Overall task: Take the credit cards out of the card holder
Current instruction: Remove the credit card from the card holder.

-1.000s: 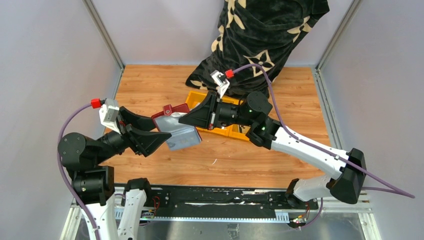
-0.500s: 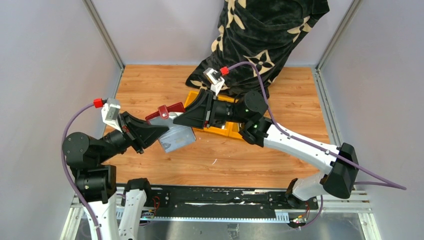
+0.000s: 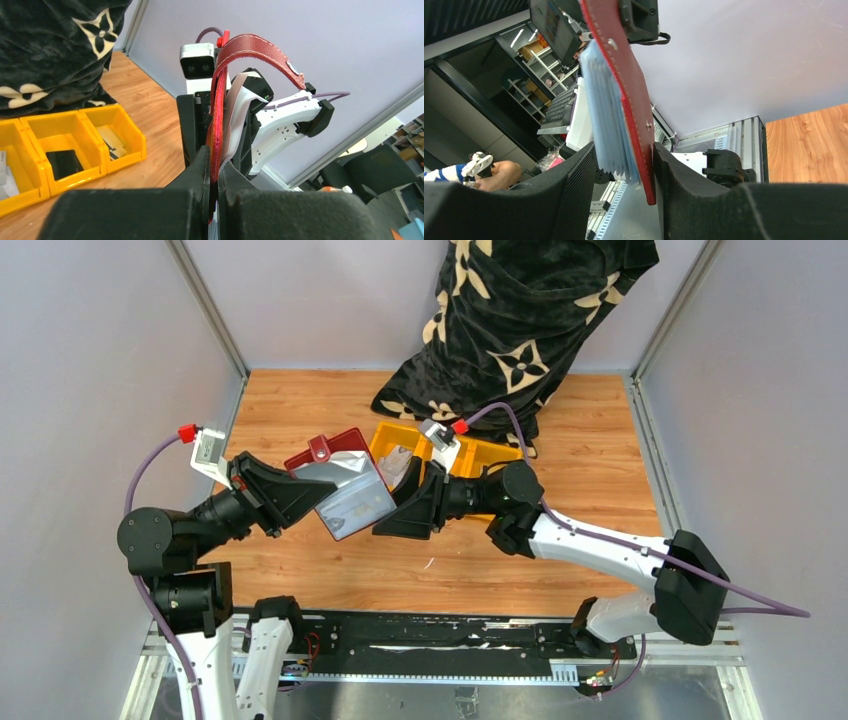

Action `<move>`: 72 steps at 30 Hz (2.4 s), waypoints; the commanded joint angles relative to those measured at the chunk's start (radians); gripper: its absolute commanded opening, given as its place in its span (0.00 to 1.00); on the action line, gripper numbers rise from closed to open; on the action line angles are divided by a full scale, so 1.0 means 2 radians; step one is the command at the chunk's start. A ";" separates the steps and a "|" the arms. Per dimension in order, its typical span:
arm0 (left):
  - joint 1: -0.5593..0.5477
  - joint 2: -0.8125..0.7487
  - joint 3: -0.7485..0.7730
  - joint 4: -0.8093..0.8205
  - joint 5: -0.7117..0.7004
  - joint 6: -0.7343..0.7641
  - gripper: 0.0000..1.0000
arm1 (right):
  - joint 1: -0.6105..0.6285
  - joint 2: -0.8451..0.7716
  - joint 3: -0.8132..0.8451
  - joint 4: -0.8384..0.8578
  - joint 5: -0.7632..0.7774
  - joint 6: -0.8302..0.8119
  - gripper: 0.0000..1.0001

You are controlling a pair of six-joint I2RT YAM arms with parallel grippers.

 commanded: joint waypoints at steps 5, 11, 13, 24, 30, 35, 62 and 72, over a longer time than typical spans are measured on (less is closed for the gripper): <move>-0.001 0.012 0.008 0.030 0.004 -0.038 0.00 | 0.004 -0.035 0.003 0.005 -0.009 -0.053 0.38; -0.001 0.015 0.008 0.038 0.006 -0.053 0.00 | 0.004 -0.053 0.013 -0.039 0.008 -0.090 0.32; -0.001 0.015 0.007 0.041 0.005 -0.057 0.00 | 0.004 -0.054 0.016 -0.048 0.009 -0.096 0.31; -0.001 0.020 0.003 0.056 0.007 -0.073 0.00 | 0.005 -0.074 0.014 -0.090 0.042 -0.149 0.34; -0.001 0.021 0.002 0.066 0.008 -0.085 0.00 | 0.012 -0.084 0.019 -0.112 0.091 -0.182 0.35; -0.001 0.021 0.003 0.069 0.012 -0.090 0.00 | 0.024 -0.086 0.028 -0.121 0.114 -0.212 0.36; -0.001 0.024 0.019 0.075 0.019 -0.100 0.00 | 0.036 -0.098 -0.013 -0.090 0.101 -0.215 0.35; -0.001 0.025 0.029 0.077 0.019 -0.107 0.00 | 0.036 -0.103 -0.004 -0.113 0.148 -0.233 0.23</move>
